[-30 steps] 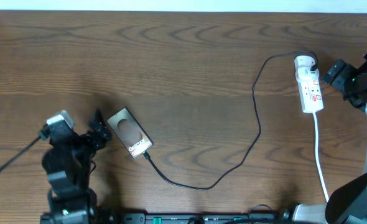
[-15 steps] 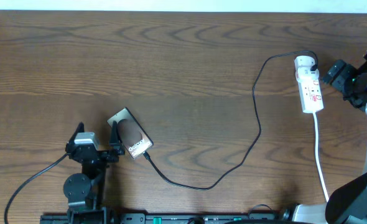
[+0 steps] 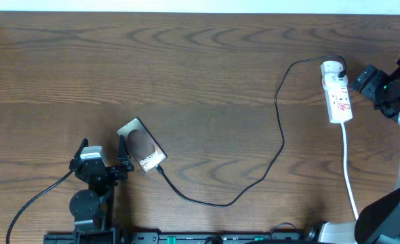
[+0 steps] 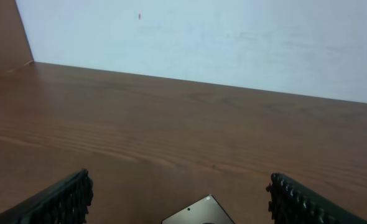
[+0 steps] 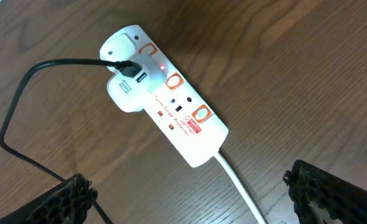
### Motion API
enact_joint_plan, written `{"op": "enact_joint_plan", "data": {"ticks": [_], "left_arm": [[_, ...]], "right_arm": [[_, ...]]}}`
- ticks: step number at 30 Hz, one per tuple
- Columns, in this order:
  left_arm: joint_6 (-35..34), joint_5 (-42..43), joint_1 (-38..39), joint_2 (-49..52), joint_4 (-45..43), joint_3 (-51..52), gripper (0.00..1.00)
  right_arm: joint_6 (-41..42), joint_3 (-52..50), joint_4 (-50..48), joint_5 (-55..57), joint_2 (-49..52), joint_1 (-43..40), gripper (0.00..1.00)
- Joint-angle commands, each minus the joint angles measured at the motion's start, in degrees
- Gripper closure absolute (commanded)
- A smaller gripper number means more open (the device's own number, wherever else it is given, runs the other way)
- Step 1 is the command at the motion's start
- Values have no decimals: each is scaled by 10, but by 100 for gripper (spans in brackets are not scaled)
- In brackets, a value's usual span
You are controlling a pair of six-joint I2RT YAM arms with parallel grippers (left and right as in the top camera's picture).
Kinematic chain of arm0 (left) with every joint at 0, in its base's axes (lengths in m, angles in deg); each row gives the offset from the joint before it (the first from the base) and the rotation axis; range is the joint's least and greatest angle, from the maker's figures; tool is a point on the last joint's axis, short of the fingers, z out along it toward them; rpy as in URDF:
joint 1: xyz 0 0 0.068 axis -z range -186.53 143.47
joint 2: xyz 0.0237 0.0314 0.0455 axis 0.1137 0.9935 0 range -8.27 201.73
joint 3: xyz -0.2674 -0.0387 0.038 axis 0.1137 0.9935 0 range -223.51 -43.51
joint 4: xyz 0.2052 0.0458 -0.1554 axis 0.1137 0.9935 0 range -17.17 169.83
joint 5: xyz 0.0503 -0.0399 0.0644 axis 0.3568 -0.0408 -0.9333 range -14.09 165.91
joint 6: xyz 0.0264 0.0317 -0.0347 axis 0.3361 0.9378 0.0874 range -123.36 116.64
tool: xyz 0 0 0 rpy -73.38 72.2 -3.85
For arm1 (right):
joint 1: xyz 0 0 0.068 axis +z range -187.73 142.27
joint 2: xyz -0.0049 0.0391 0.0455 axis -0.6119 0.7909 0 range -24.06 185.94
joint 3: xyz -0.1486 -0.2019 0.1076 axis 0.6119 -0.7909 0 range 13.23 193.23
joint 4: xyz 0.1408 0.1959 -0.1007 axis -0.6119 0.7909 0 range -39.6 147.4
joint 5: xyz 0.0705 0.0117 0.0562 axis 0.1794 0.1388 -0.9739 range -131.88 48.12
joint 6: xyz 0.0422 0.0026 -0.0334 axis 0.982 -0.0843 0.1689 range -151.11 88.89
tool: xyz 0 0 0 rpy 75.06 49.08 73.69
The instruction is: Plug charger to phone and switch on socket
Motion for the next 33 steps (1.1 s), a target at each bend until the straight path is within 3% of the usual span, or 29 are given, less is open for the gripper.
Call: {"op": "enact_joint_plan", "data": {"ticks": [1,33], "left_arm": [[5,1,3,-1,26,6,11],[5,1,3,3,26,6,11]], "right_arm": [[8,1,0,7,-3,0,1],[-4,1,20,23,-4,0,1]]}}
